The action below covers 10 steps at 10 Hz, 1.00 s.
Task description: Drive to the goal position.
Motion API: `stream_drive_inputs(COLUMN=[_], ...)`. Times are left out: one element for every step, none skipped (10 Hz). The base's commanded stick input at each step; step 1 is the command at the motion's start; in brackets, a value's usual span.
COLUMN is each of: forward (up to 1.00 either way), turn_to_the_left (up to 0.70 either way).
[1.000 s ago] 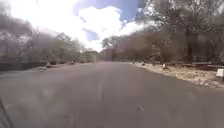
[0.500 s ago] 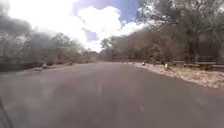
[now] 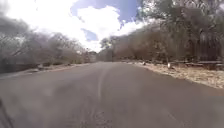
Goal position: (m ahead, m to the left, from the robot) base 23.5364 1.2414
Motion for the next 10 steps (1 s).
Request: stream_drive_inputs(forward=[0.70,0.70,0.70,0.70,0.70,0.70,0.70,0.70,0.70,0.70], turn_to_the_left=[0.00,0.00,0.00,0.00,0.00,0.00,0.00,0.00,0.00,0.00])
